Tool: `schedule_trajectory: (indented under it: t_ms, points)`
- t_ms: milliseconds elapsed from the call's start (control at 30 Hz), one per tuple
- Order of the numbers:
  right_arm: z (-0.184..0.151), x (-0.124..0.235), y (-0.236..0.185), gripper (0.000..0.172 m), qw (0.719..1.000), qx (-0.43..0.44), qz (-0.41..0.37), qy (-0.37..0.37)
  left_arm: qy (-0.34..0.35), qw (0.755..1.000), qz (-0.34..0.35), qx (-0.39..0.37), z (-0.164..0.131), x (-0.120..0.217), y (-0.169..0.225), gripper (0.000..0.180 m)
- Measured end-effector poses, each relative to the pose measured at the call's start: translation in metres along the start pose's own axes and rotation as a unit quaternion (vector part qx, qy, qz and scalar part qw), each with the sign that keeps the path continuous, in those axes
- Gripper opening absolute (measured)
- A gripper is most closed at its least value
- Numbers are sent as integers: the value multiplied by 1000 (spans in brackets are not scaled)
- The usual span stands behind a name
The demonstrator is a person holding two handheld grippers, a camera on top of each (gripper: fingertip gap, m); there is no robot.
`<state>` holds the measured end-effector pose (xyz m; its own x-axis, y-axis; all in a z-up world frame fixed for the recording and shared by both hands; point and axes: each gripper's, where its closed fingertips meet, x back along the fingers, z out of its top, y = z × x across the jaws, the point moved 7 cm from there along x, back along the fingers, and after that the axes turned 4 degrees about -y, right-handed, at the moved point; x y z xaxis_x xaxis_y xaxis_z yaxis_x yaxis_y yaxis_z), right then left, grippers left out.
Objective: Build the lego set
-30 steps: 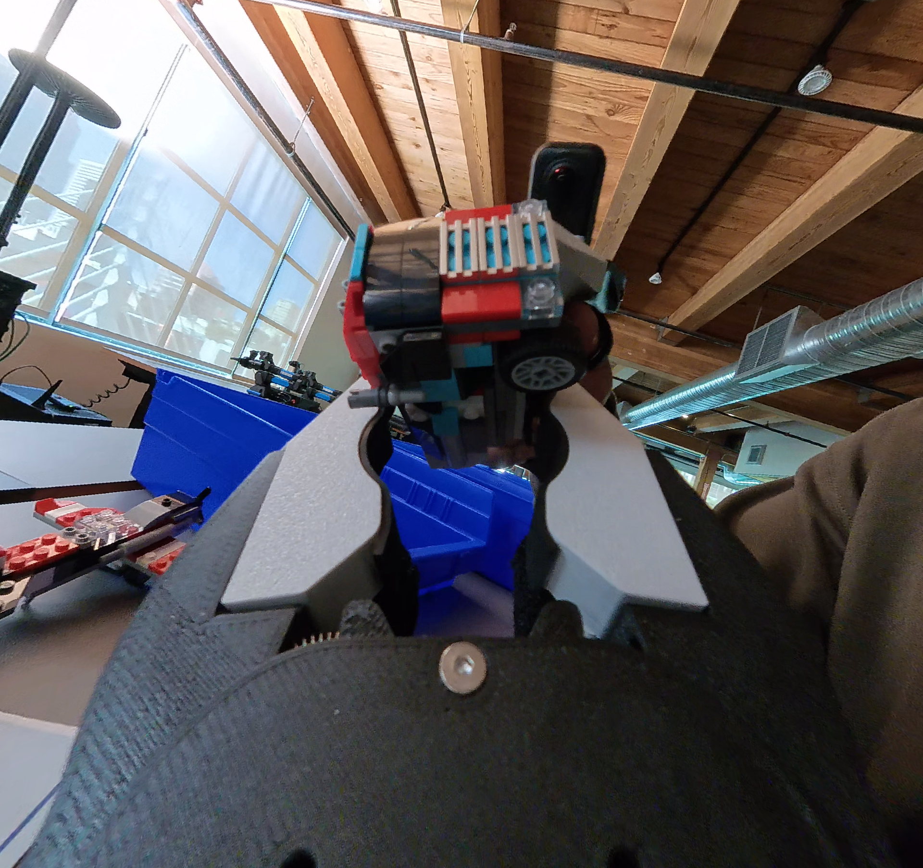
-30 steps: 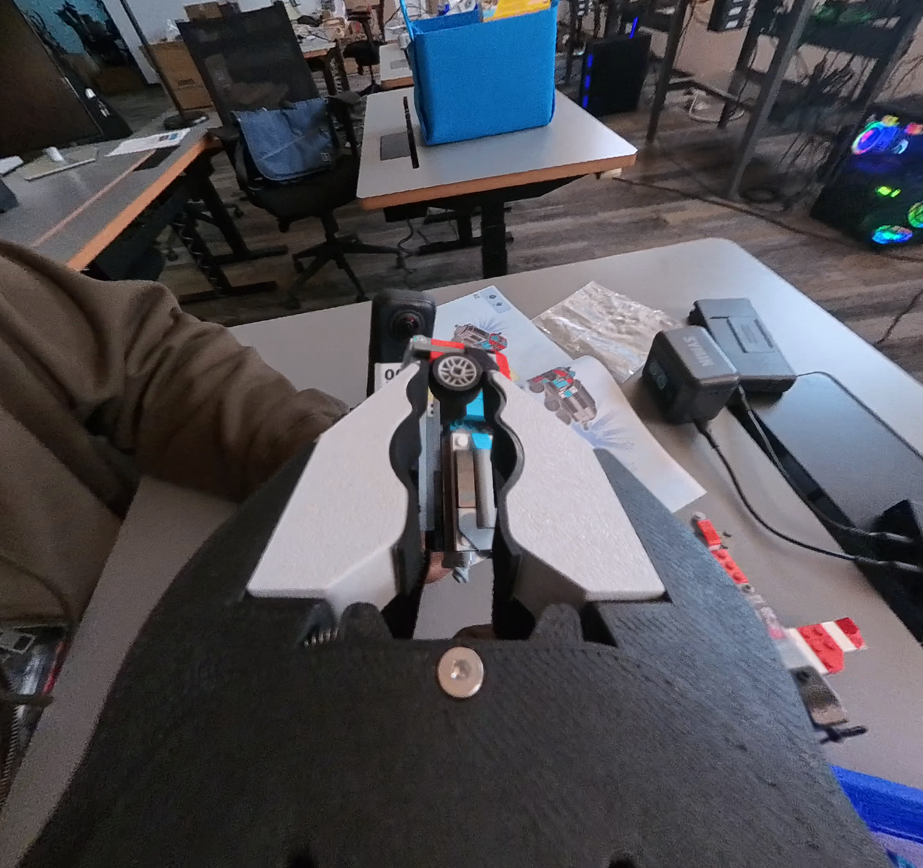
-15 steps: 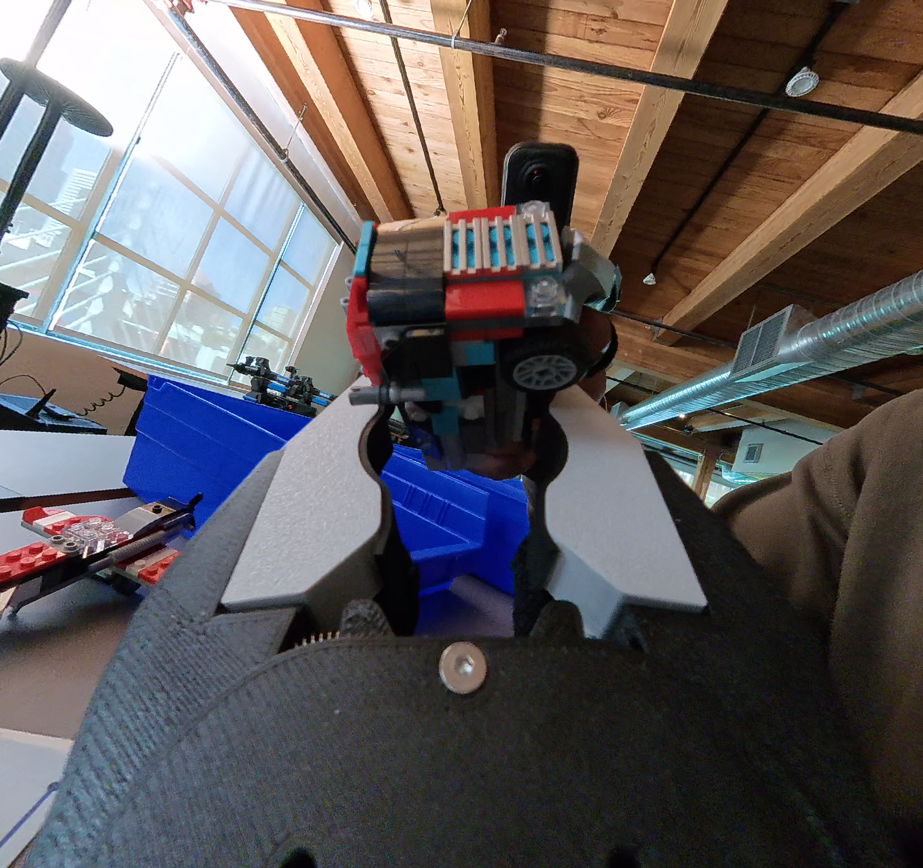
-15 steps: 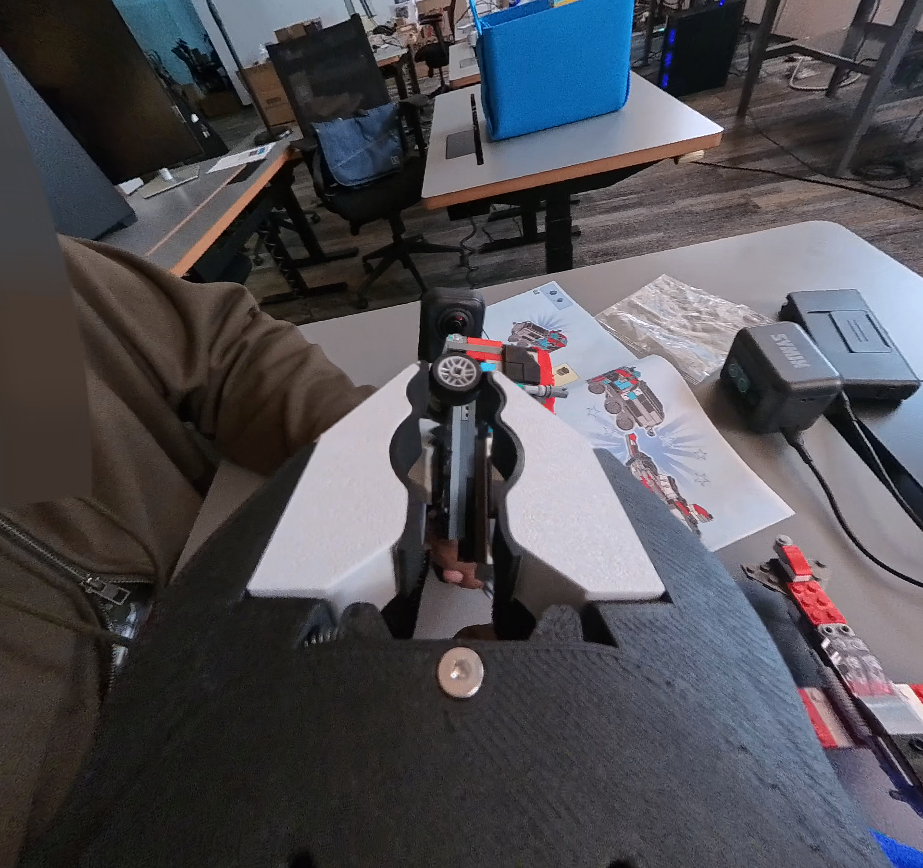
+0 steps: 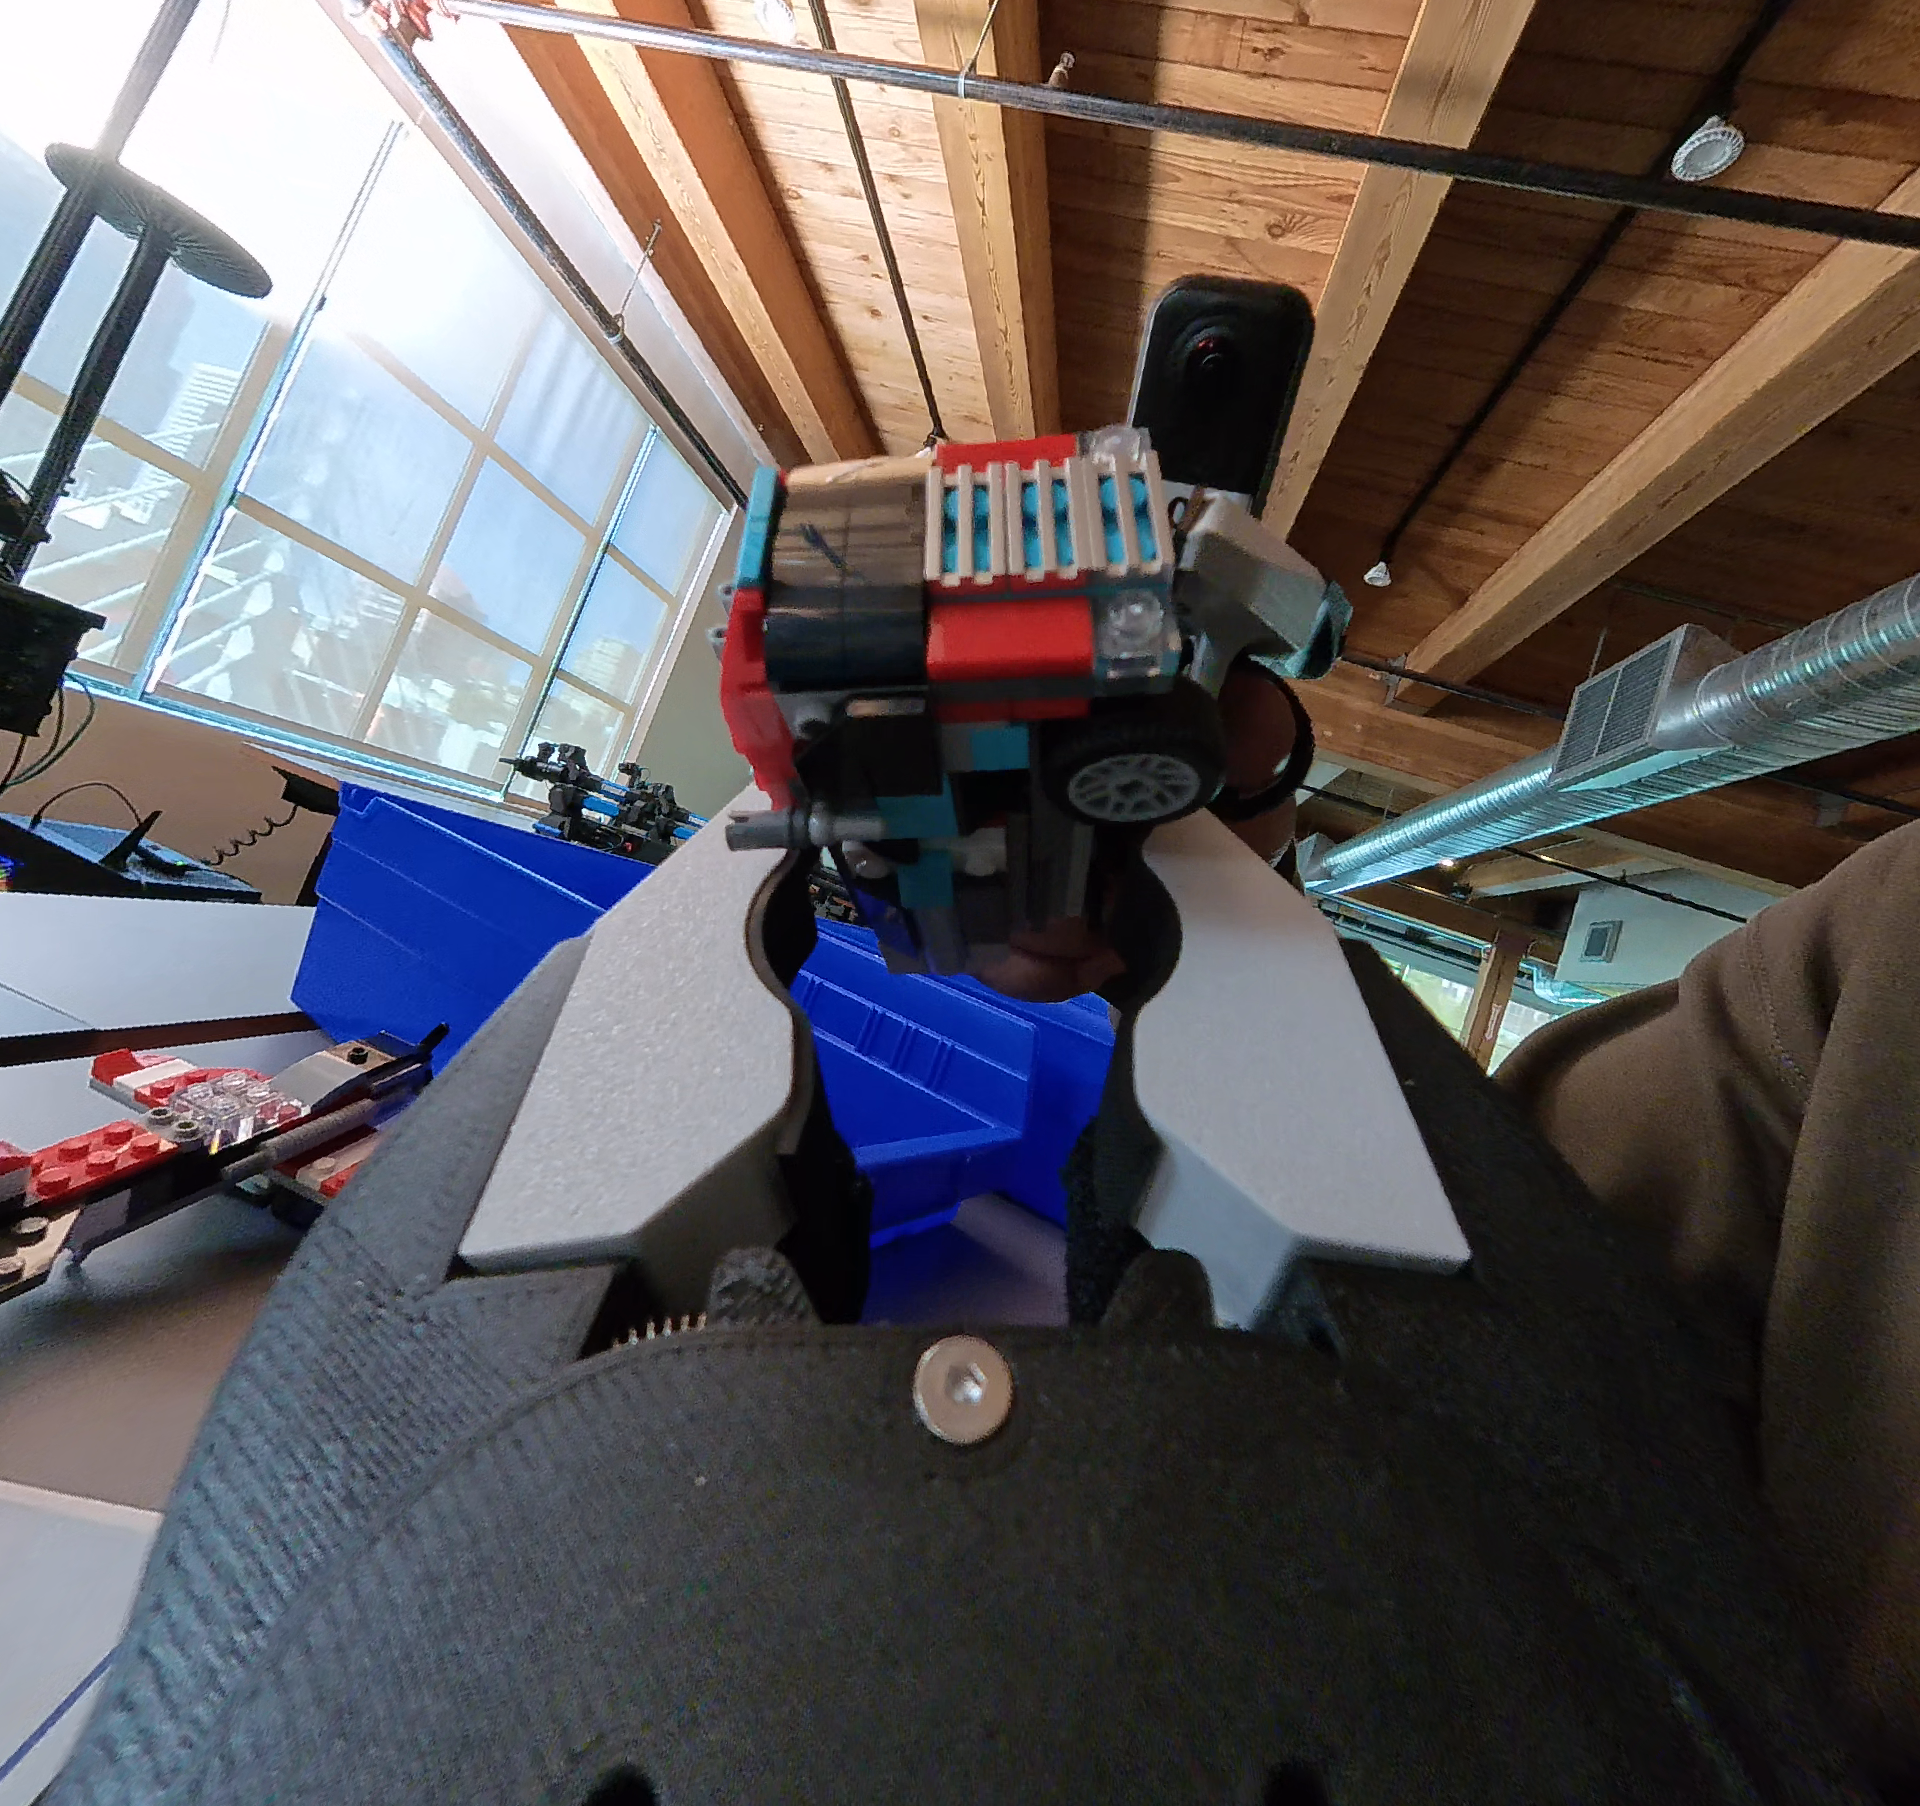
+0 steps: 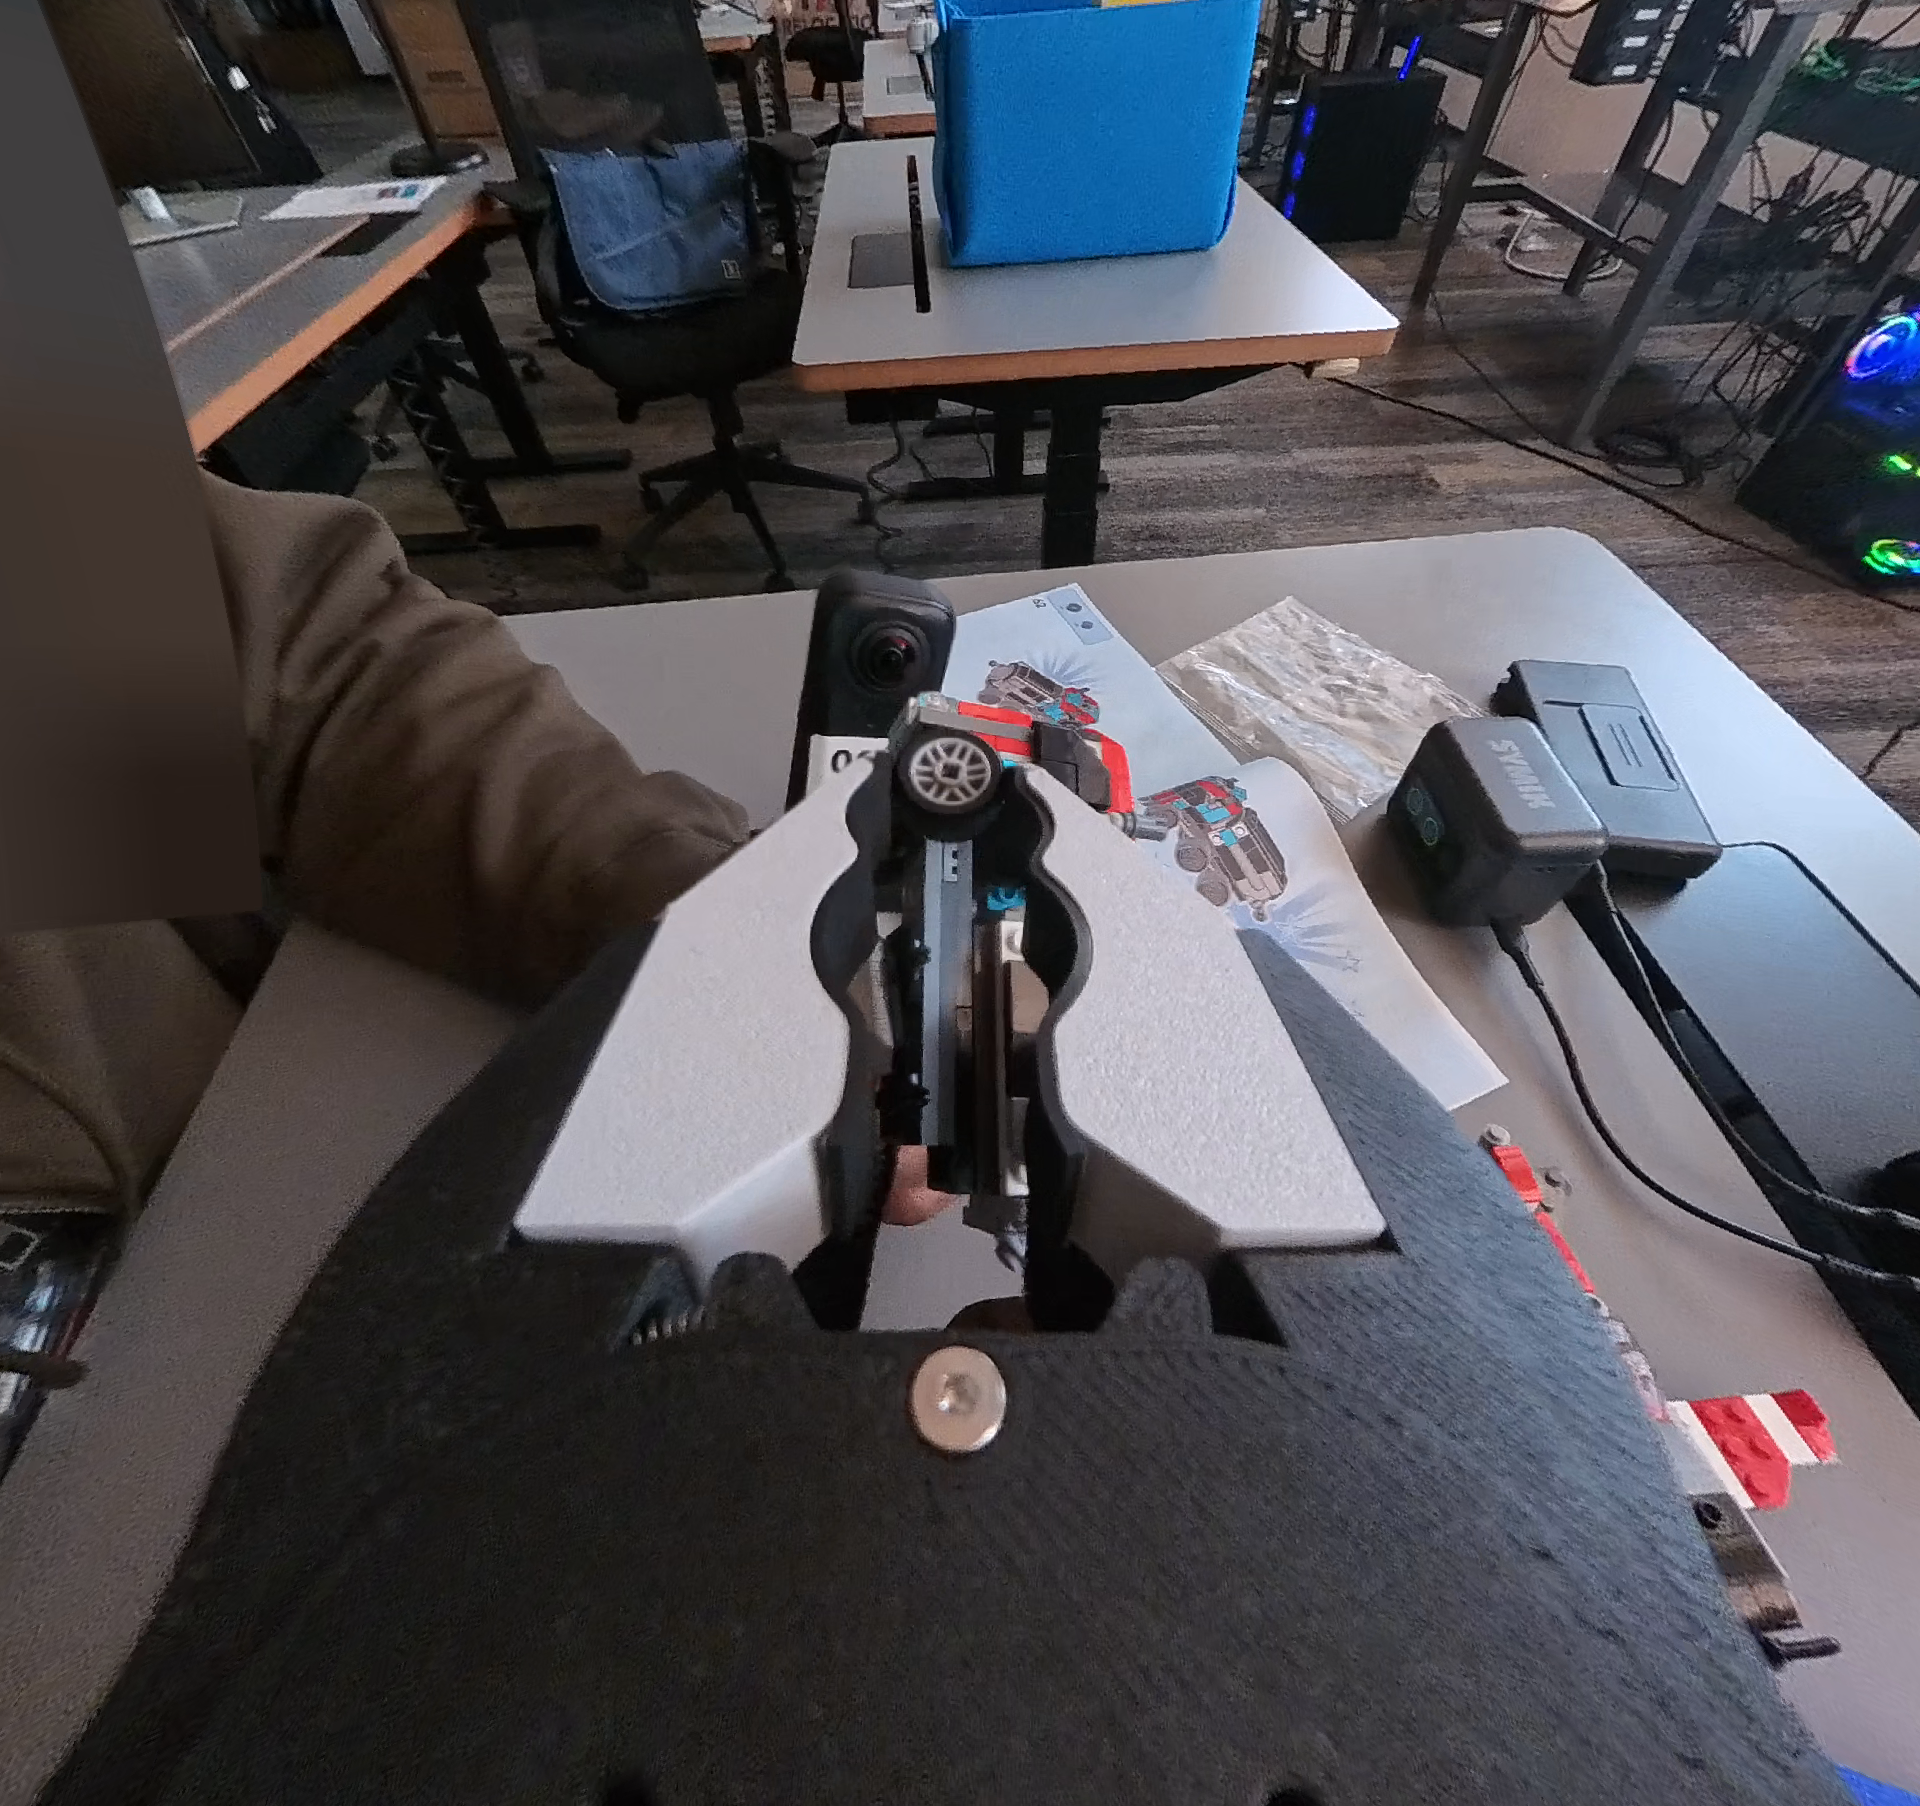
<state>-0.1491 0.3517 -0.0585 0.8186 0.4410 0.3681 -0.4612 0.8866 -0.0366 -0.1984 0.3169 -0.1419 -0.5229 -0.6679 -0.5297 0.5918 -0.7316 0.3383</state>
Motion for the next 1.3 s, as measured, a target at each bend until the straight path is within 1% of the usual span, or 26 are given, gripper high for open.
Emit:
schedule_trajectory:
  t_ms: [233, 467, 600, 800, 900, 1033, 1300]
  points:
    - [0, -1, -2, 22, 1000, 12, -15, -13, 2, 1000, 0, 2, 0, 0, 0, 57]
    - [1, -2, -6, 22, 996, 52, -56, -38, 5, 1000, 3, 6, 0, 1, -2, 58]
    - [1, -1, -8, 22, 995, 70, -63, -43, 2, 1000, 4, 0, 0, 0, -1, 58]
    - [0, 2, -6, 22, 997, 64, -36, -31, -3, 1000, 9, -7, -1, -1, 1, 58]
    - [-2, 6, -5, 22, 999, 50, 13, -12, -11, 1000, 6, -19, -2, -3, 6, 57]
    - [-6, 10, 0, 22, 998, 17, 61, 4, -16, 1000, 16, -13, -4, -3, 4, 57]
    - [-9, 9, 3, 22, 998, 22, 57, -7, -23, 999, 23, -12, -4, -3, 2, 57]
